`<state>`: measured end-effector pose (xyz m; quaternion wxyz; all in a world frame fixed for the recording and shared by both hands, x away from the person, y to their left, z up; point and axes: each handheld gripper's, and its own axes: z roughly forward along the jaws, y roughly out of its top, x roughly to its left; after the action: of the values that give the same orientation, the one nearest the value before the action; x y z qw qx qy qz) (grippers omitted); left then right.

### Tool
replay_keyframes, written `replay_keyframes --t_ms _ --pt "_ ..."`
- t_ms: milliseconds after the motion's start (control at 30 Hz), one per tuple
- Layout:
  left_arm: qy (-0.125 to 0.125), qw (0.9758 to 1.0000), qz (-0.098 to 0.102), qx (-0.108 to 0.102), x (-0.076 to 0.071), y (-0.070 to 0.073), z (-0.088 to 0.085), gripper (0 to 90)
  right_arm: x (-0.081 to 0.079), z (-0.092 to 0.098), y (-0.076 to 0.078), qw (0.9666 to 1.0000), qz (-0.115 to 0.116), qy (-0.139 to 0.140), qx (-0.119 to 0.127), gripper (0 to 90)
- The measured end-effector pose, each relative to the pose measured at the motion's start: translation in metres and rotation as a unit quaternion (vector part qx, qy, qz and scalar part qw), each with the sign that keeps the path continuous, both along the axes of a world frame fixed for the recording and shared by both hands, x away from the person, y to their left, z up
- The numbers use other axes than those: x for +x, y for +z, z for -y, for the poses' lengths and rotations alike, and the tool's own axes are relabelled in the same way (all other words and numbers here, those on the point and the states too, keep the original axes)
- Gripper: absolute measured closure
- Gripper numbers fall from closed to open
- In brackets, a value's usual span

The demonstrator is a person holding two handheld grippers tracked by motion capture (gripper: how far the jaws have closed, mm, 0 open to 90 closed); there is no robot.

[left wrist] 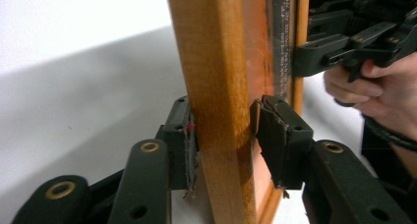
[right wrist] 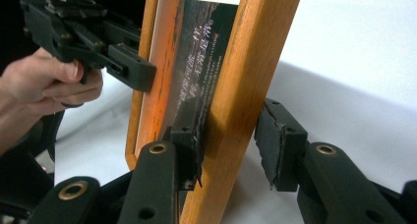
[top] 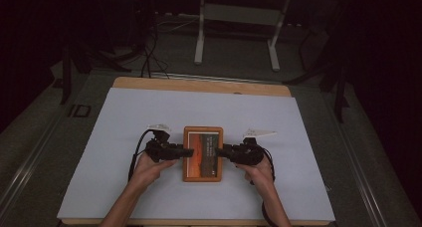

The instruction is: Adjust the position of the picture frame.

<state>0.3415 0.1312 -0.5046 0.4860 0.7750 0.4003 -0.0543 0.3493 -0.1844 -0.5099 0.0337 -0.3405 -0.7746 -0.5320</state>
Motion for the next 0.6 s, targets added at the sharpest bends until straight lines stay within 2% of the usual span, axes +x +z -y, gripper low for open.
replay_keyframes --t_ms 67,133,200,233,333,600 --pt "-0.001 0.9999 0.005 0.011 0.004 0.000 0.002 57.9 0.001 0.001 -0.002 1.0000 -0.007 -0.005 0.002 62.7" --pt "0.001 0.9999 0.006 0.013 0.006 0.000 0.003 57.1 0.002 0.002 -0.002 0.9999 -0.010 -0.009 0.000 62.3" --pt "0.015 0.9994 0.015 0.028 0.013 -0.001 0.004 57.7 0.003 0.003 -0.006 0.9995 -0.023 -0.022 -0.009 60.2" --pt "0.018 0.9992 0.013 0.032 0.015 -0.002 0.004 58.8 0.004 0.004 -0.008 0.9991 -0.031 -0.027 -0.011 59.0" --pt "0.021 0.9996 -0.006 0.016 0.019 -0.008 0.001 58.9 0.008 0.005 -0.015 0.9981 -0.050 -0.036 -0.003 58.5" --pt "0.043 0.9982 -0.039 0.013 0.024 -0.018 0.002 56.4 0.014 0.000 -0.020 0.9960 -0.073 -0.051 -0.015 56.0"
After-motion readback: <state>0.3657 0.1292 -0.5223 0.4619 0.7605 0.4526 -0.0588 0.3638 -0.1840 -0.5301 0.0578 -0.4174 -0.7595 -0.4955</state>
